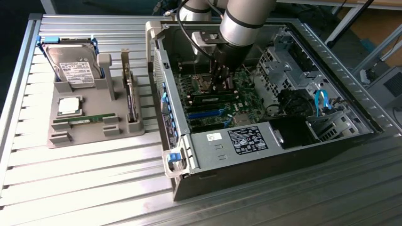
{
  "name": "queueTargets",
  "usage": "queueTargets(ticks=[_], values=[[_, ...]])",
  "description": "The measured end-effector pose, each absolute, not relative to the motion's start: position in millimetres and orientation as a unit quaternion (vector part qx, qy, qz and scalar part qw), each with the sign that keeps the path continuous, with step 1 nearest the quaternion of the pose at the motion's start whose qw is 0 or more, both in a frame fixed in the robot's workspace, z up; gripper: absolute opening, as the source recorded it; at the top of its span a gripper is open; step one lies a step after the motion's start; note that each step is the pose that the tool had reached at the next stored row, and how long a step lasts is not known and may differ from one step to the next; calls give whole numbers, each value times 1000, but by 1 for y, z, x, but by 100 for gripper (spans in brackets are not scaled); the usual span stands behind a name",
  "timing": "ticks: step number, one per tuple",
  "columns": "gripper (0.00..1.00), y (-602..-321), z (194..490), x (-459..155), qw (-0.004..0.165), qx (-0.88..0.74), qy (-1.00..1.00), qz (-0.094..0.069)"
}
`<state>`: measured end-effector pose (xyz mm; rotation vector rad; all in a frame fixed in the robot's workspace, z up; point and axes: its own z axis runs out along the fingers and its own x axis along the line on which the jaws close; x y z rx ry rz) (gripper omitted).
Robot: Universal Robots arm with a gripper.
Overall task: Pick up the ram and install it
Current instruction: 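Press down the ram until it locks into place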
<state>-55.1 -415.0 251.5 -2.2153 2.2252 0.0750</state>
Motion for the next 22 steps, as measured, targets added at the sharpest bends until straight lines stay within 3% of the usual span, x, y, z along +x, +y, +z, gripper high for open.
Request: queueTargets(ticks=[22], values=[[10, -415, 240, -55, 1, -705, 708, 23]])
